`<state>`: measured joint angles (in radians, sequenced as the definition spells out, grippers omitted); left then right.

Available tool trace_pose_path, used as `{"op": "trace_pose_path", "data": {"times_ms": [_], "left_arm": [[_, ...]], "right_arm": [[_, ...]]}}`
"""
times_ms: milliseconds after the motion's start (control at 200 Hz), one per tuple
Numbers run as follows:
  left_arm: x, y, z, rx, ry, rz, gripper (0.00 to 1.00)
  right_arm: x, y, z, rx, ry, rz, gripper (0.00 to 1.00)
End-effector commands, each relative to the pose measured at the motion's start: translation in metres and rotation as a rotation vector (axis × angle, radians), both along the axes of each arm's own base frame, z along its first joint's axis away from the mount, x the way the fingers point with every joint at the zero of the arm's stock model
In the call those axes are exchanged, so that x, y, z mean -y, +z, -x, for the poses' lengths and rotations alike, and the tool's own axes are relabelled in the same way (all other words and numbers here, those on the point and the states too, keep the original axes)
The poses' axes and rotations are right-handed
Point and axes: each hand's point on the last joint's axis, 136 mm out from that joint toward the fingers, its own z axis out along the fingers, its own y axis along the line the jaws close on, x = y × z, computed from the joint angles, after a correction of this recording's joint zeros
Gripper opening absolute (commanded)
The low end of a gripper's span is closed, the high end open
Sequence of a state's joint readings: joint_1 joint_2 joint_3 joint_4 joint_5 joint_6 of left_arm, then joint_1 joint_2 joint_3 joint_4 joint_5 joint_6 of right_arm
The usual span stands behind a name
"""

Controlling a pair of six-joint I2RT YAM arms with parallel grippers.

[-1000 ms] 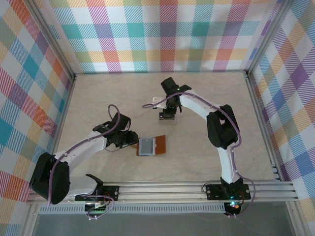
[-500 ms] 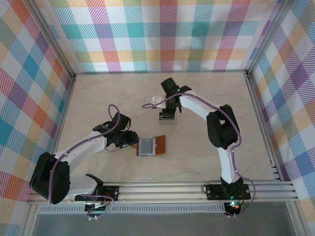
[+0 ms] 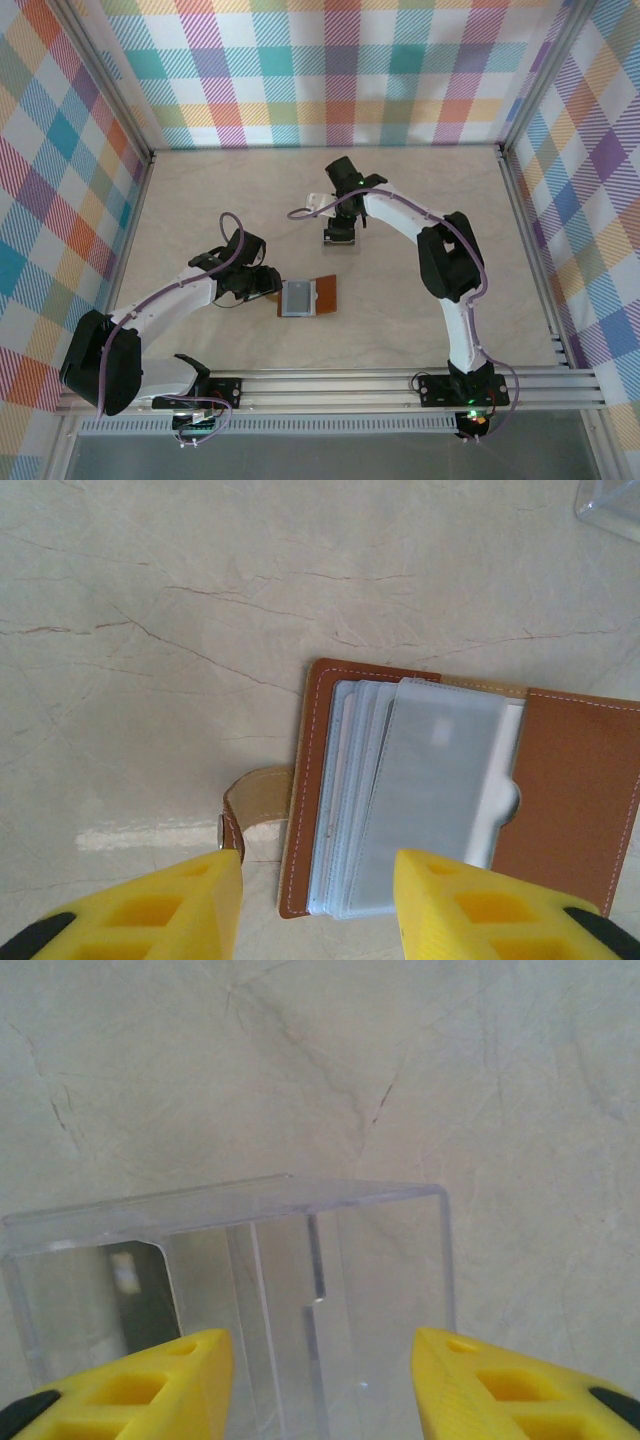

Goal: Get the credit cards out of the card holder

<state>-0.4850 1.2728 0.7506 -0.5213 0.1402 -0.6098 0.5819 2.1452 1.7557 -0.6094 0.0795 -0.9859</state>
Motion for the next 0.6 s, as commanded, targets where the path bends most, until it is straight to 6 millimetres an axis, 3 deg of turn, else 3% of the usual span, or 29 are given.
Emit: {"op": "trace_pose_path", "data": {"times_ms": [0,190,375,595], "left_arm": [[-0.001,0.008,-0.004,0.022,0.003,0.012,0.44],[0.003,0.009,-0.006,0.021,-0.006,0.026,0.45],[0.013,0.010,-0.007,0.017,-0.035,0.069,0.44],[0.027,0.007,-0.009,-0.005,-0.082,0.105,0.42]], "right_arm": [[0.005,-0.020,0.007,-0.049,0.019,0.035,0.51],[0.003,-0.009,0.010,-0.032,0.017,0.009,0.52],[-0.006,0.041,0.001,0.050,-0.047,-0.106,0.54],[-0.022,0.073,0.041,-0.083,-0.188,-0.235,0.57]]}}
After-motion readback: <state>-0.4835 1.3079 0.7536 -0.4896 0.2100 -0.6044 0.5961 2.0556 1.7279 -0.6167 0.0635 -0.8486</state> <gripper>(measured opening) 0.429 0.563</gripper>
